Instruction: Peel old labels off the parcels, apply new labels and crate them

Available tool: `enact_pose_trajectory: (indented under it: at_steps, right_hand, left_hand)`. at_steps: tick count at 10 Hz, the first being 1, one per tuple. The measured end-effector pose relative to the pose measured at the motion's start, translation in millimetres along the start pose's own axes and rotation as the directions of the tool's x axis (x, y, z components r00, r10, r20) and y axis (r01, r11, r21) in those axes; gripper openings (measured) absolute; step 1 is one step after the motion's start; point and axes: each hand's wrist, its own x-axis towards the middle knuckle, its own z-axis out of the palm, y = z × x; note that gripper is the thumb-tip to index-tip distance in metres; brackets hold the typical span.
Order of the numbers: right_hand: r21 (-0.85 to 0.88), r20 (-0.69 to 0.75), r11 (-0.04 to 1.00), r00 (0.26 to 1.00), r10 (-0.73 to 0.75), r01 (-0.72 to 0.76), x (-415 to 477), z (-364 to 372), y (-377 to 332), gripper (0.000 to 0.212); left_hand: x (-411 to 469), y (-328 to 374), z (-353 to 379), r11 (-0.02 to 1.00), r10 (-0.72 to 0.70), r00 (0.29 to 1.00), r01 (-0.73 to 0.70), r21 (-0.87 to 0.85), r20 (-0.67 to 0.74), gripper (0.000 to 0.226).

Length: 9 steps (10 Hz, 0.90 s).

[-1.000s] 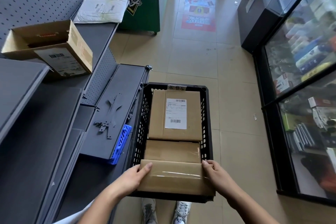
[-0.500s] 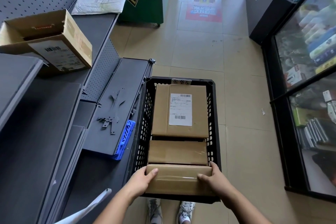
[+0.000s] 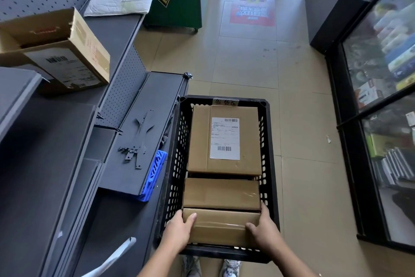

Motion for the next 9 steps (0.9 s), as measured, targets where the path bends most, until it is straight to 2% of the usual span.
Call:
enact_pose_trajectory:
  at_steps: [1,2,3,4,6,8,9]
  right_hand:
    - [-0.011,-0.022,1.0,0.999,-0.028,0.028,3,1,-1,0.086]
    - [-0.034,-0.038,0.998,0.998,-0.048,0.046,-1,-4,-8,0.081]
    - [-0.079,-0.055,0.991,0.992,-0.114,0.109,-11,-12,-18,0.069]
    - [-0.119,-0.054,0.981,0.985,-0.163,0.156,-22,-22,-32,0.057]
    - [-0.279,-0.042,0.931,0.965,-0.258,0.236,-47,-47,-66,0.047]
    - [-0.373,-0.109,0.839,0.879,-0.464,0.397,-80,-72,-123,0.039]
    - [-0.41,-0.149,0.771,0.798,-0.584,0.487,-107,-79,-160,0.039]
  left_hand:
    - [1,1,-2,1.0,0.008,1.0,-0.007,0.019,-0.019,0.052]
    - [-4,6,-7,1.0,0.013,1.0,-0.013,0.0,-0.023,0.061]
    - [-15,15,-13,0.998,0.058,0.997,-0.057,0.016,-0.058,0.065]
    - [-32,30,-27,0.989,0.136,0.981,-0.127,0.07,-0.136,0.059]
    - [-69,61,-67,0.935,0.326,0.914,-0.273,0.229,-0.241,0.047]
    - [-112,92,-128,0.888,0.449,0.813,-0.362,0.284,-0.371,0.039]
    - [-131,92,-162,0.88,0.475,0.744,-0.404,0.249,-0.47,0.036]
